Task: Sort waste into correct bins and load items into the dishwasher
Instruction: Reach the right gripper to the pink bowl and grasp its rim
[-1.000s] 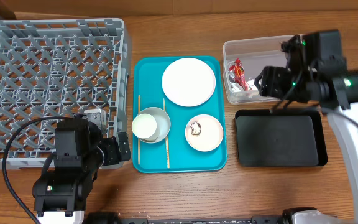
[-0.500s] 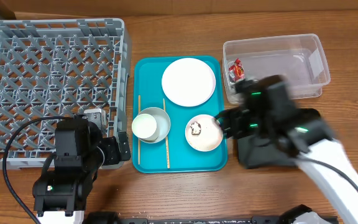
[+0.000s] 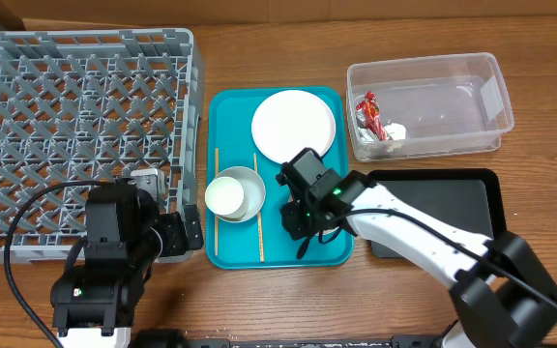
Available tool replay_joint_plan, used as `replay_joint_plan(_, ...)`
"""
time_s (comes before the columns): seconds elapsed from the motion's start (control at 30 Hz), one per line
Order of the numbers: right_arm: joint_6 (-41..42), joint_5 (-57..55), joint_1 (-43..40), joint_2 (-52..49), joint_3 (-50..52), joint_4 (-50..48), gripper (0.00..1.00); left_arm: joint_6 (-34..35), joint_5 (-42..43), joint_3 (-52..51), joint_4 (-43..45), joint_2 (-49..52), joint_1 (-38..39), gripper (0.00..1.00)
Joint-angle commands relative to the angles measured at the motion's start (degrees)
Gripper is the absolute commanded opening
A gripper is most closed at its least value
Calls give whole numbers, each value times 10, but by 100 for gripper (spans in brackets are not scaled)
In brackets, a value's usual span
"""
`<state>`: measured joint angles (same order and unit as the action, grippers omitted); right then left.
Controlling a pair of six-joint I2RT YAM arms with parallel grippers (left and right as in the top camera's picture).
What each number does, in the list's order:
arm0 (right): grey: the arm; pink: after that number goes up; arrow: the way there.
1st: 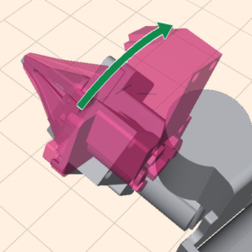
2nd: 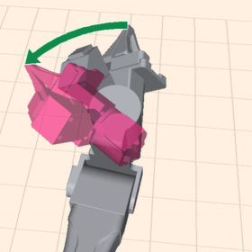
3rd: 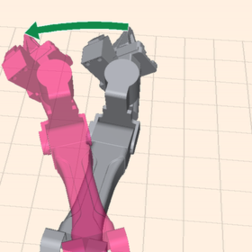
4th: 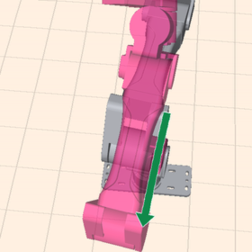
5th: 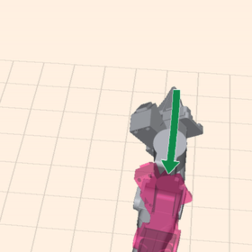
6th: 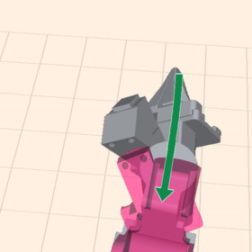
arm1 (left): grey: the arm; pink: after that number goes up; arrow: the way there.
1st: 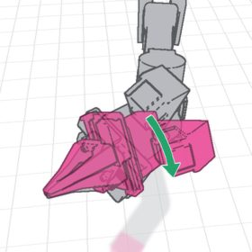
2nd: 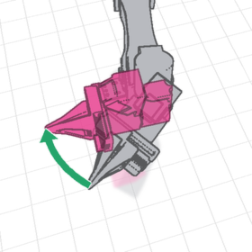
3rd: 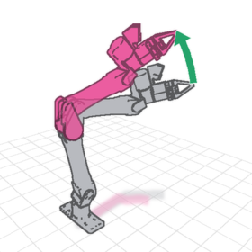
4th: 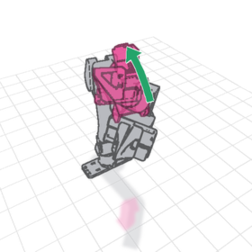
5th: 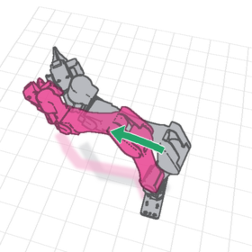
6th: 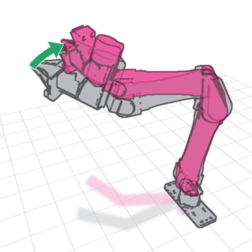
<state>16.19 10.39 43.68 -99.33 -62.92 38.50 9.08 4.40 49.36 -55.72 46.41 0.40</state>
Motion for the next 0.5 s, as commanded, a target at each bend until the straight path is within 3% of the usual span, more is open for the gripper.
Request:
replay_joint_plan(0.0, 19, -14, 6, -19, 3, -15, 31, 3, -4, 12, 3, 1, 3, 100)
replay_joint_plan(0.17, 41, -30, 6, -35, 3, -20, 20, 3, -4, 12, 3, 1, 3, 100)
replay_joint_plan(0.27, 49, -34, 6, -37, 3, -20, 19, 3, -4, 12, 3, 1, 3, 100)
replay_joint_plan(0.47, 56, -40, 7, -37, 3, -19, 7, 3, -4, 12, 3, 1, 3, 100)
